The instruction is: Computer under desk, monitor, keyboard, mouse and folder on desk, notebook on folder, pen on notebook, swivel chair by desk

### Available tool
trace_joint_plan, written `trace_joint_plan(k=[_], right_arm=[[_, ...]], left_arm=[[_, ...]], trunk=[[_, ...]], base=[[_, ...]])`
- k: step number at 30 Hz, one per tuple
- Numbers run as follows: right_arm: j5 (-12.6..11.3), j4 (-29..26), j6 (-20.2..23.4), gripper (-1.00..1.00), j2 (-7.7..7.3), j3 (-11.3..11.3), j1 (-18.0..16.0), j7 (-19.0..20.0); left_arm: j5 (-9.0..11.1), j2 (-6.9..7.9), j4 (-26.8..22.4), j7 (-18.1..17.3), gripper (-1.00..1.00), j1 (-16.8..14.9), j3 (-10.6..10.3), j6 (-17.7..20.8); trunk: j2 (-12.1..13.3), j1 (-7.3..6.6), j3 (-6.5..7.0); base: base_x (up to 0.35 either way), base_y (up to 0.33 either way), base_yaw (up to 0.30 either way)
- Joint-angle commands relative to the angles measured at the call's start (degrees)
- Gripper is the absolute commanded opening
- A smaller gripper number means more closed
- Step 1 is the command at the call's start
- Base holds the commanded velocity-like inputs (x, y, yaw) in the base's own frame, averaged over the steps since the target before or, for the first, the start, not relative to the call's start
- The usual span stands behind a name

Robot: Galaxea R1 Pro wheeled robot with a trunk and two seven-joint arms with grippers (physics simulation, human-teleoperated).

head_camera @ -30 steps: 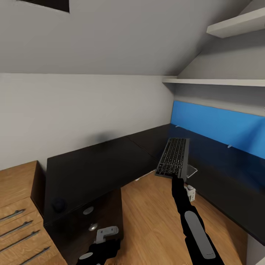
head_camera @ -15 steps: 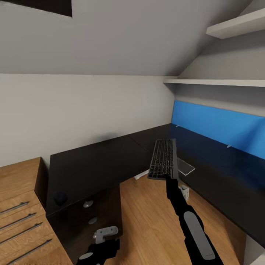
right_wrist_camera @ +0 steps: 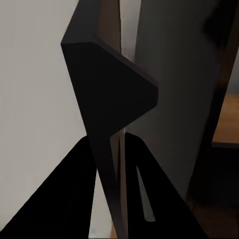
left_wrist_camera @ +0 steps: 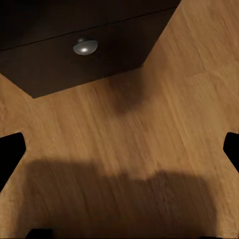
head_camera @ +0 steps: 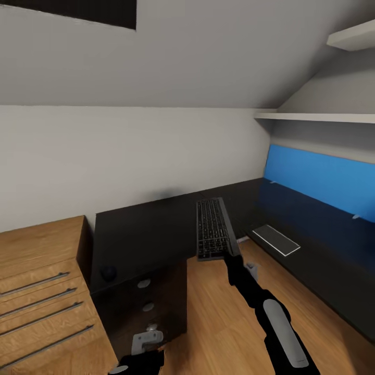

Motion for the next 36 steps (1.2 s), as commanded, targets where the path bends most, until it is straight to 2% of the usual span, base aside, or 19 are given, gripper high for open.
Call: trace_joint_plan(k=[1,6,10,14,15,16,20,24,31,36], right_arm=[[-0.99,-0.15,0.72,-1.0,-0.15,-0.05,-0.03,-0.17],[-4.87,-0.35,4.78,-1.0,-1.65,0.16,-0.03,-0.02],[-7.89,-0.4,7.4,-1.0,-2.49,0.32,-0.03,0.09],[-8.73,-0.41,9.86,-1.0,-2.68,0.95,-0.03,0.16],[-9.26,-0.41,10.7,-1.0,-2.71,1.71,-0.03,0.2],[-10.73,-0.35,10.98,-1.0,-2.74,2.29,-0.03,0.18],[-12.11,-0.27,11.13,-1.0,-2.82,3.04,-0.03,0.13],[-12.25,-0.48,14.95,-1.0,-5.48,3.14,-0.03,0.68],[-12.34,-0.47,17.35,-1.0,-5.77,3.01,-0.03,0.65],[-12.88,0.21,17.97,-1.0,-5.68,3.04,-0.03,0.66]], left_arm=[[0.62,0.26,0.65,0.48,1.0,-0.01,-0.06,-0.12],[0.61,1.68,6.19,0.26,1.0,-0.01,-0.08,-2.64],[0.64,4.29,10.7,-0.33,1.0,0.06,-0.47,-6.23],[0.48,6.24,15.17,-5.7,1.0,0.08,-1.8,-11.74],[0.35,7.11,16.45,-8.38,1.0,0.08,-2.31,-15.84],[0.36,7.74,16.87,-9.34,1.0,0.08,-2.53,-18.68],[0.43,8.12,17.04,-9.82,1.0,0.08,-2.62,-20.08],[0.53,8.24,17.16,-9.82,1.0,0.08,-2.57,-20.39],[0.54,8.24,17.16,-9.81,1.0,0.08,-2.62,-20.4],[0.54,8.24,17.16,-9.81,1.0,0.08,-2.63,-20.4]], trunk=[[-0.03,0.0,-0.04],[-0.03,0.0,-0.04],[-0.03,0.0,-0.04],[-0.03,0.0,-0.04],[-0.03,0.0,-0.04],[-0.03,0.0,-0.04],[-0.03,0.0,-0.04],[-0.03,0.0,-0.04],[-0.03,0.0,-0.04],[-0.03,0.0,-0.04]], base=[[0.0,0.0,0.257],[0.0,0.0,0.258],[0.0,0.0,0.258],[0.0,0.0,0.258],[0.0,0.0,0.258],[0.0,0.0,0.258],[0.0,0.0,0.253],[0.0,0.0,0.066],[-0.014,0.0,0.003],[-0.247,0.0,0.0]])
